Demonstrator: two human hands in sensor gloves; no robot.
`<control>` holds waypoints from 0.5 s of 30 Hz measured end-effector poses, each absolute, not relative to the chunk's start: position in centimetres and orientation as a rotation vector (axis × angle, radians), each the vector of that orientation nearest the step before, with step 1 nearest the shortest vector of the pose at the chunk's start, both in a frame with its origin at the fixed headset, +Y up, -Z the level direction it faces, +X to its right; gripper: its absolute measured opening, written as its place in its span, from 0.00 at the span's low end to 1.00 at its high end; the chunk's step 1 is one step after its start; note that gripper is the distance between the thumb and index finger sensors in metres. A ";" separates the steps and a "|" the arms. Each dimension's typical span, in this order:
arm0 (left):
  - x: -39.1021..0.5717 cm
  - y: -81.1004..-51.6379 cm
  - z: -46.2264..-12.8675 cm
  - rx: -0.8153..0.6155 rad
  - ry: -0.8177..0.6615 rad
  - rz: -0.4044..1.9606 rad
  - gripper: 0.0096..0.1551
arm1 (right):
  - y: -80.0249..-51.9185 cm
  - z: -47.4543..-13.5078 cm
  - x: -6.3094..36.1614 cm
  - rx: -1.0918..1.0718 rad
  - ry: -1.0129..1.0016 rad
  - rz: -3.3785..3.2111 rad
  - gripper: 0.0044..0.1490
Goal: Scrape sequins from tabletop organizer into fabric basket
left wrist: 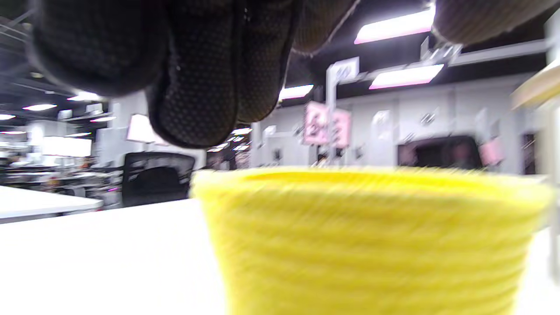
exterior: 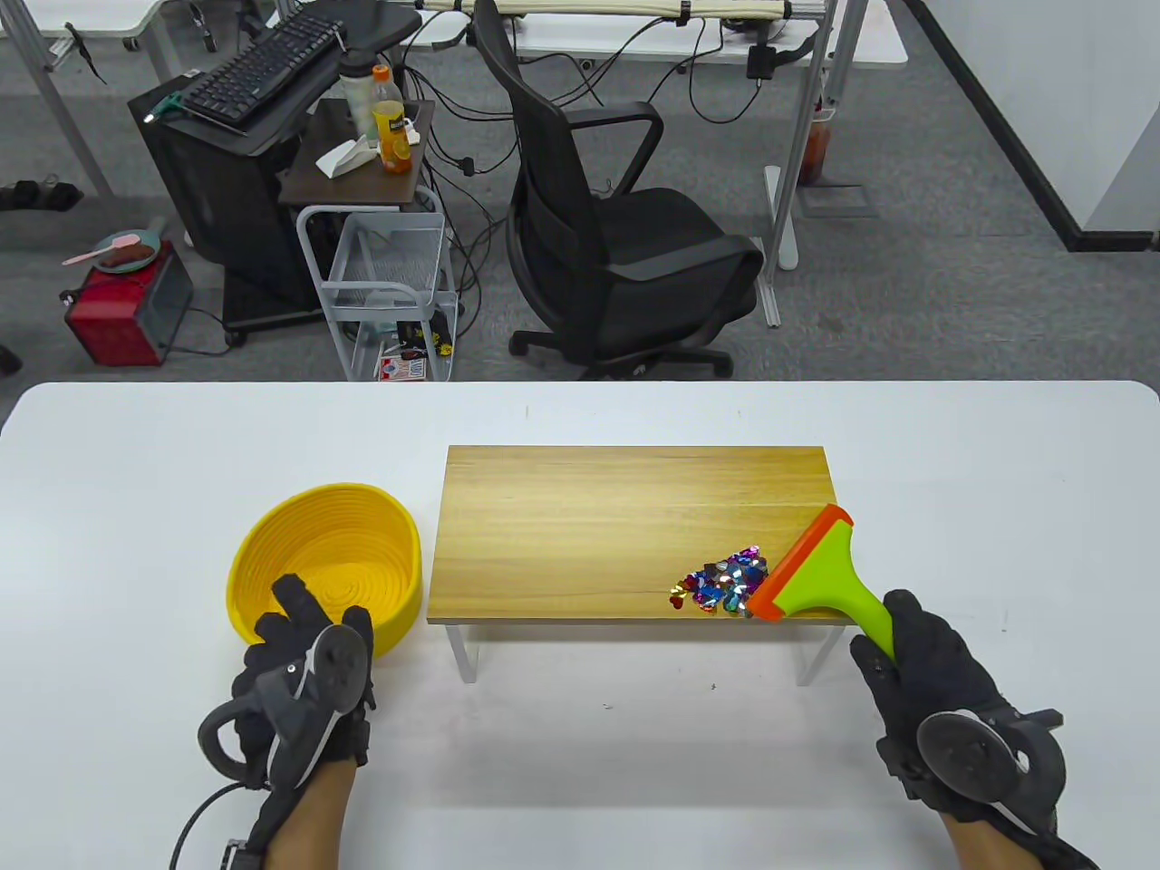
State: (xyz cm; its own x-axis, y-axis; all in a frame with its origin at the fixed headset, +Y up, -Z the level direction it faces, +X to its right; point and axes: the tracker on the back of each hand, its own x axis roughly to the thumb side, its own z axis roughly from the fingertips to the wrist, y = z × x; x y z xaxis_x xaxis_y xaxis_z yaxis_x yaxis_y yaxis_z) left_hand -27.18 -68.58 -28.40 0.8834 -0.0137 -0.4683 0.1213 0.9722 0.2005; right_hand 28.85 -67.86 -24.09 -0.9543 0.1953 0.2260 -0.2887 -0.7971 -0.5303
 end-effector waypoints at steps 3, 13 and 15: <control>-28.5 -69.9 -29.8 0.081 0.575 -0.069 0.55 | -67.9 -24.0 28.8 0.239 -0.853 2.747 0.42; -31.1 -72.0 -31.9 -0.131 0.764 0.158 0.61 | -68.0 -23.8 28.7 0.260 -0.851 2.747 0.42; -31.6 -72.5 -32.0 -0.144 0.808 0.283 0.60 | -68.1 -23.9 28.7 0.259 -0.845 2.749 0.42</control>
